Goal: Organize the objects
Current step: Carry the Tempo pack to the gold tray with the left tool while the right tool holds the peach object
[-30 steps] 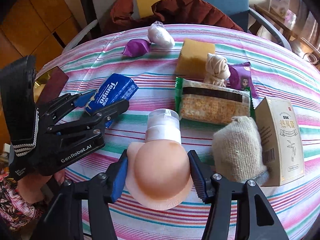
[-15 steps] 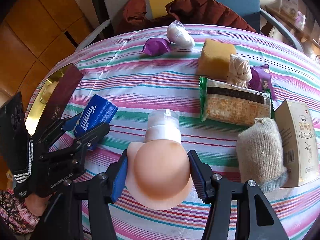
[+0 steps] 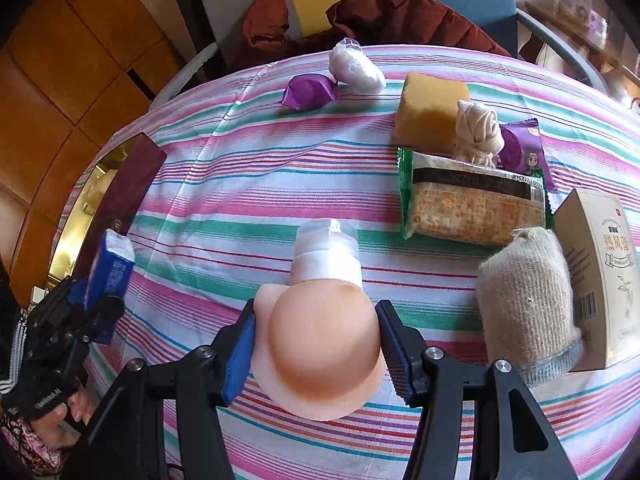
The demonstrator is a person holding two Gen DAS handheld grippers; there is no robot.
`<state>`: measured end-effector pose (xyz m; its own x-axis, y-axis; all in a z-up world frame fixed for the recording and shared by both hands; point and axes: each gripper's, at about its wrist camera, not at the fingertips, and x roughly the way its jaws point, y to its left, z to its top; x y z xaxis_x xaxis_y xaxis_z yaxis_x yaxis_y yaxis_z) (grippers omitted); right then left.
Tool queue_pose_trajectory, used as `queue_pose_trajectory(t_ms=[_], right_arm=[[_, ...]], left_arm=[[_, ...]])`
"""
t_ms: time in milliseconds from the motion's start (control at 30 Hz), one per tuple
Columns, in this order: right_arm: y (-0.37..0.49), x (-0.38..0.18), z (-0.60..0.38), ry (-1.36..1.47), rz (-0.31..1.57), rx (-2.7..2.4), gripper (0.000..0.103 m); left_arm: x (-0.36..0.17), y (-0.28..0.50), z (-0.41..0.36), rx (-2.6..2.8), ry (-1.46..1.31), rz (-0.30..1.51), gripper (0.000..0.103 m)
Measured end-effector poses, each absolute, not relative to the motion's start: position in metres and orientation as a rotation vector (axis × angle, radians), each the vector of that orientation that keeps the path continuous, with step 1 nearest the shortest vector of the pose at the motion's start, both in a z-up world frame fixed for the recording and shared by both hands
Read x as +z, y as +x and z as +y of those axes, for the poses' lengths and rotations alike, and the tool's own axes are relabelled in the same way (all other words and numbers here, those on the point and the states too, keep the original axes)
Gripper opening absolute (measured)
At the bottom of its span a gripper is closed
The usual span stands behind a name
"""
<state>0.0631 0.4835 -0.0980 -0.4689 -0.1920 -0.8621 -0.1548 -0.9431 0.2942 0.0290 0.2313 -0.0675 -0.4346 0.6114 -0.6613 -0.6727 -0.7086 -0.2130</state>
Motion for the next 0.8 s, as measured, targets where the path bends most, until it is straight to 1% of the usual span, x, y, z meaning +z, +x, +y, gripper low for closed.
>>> queue_pose_trajectory(t_ms=[267, 533, 633, 800], right_arm=[[0.063, -0.099, 0.489, 1.586, -0.597, -2.616, 0.058], [0.063, -0.098, 0.485, 1.562, -0.584, -2.634, 0.058], [0.063, -0.095, 0.484, 1.505, -0.629, -2.615, 0.057], [0.064, -0.089, 0.471, 1.421, -0.652, -2.571, 0.057]], left_arm=[[-0.030, 0.003, 0.170, 2.275, -0.921, 0.018, 0.053], [-0.043, -0.047, 0.101, 2.391, -1.084, -0.064, 0.053], [-0.048, -0.063, 0.076, 2.425, -1.147, -0.091, 0.053], [-0.060, -0.091, 0.037, 2.495, -1.277, -0.131, 0.053]])
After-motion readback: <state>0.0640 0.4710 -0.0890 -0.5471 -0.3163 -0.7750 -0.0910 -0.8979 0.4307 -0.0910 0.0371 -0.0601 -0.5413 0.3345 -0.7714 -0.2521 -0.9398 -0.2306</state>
